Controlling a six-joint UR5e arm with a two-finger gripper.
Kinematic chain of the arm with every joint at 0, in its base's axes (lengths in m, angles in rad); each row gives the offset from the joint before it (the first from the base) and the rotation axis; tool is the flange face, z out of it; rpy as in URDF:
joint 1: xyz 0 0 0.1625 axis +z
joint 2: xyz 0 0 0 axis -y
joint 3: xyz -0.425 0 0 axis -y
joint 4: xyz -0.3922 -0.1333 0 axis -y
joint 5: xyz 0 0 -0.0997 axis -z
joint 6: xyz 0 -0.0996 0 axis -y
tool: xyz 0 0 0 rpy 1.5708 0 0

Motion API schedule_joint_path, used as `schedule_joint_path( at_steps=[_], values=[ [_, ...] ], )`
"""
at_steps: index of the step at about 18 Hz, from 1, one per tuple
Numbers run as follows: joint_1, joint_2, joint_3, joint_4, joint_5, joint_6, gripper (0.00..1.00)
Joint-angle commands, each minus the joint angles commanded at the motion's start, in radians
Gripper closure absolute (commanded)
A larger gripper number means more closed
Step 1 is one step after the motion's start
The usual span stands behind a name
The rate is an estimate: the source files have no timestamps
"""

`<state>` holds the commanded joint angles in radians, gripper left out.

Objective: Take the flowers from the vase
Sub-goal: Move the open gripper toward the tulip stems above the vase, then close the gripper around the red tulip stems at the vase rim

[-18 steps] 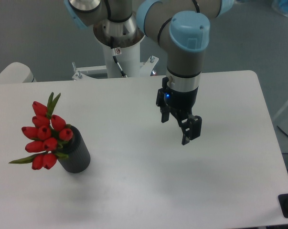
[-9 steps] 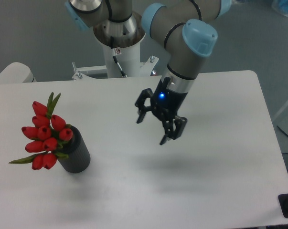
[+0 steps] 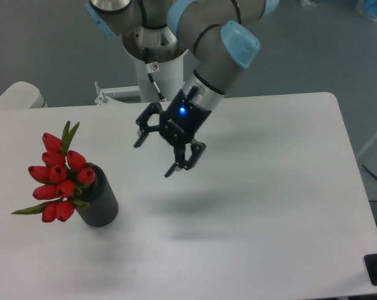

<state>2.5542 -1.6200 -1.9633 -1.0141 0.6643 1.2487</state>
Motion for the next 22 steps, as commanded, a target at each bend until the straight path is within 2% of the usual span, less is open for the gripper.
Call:
schedule_joint_path(
  at_steps=[4,7,9,12,22],
  values=[
    [-0.048,-0.003,-0.012,0.061,-0.005,-0.054,0.0],
    [-0.109,-0.034,-0.012,0.143,-0.005,-0.075,0.0],
    [-0.123,-0.064,0.0,0.178,-0.003,-0.075,0.0],
    [-0.153,-0.095,0.014,0.181,0.0,-0.075,0.0],
    [-0.206,-0.138,0.035,0.204,-0.002,-0.075,0.0]
  ],
)
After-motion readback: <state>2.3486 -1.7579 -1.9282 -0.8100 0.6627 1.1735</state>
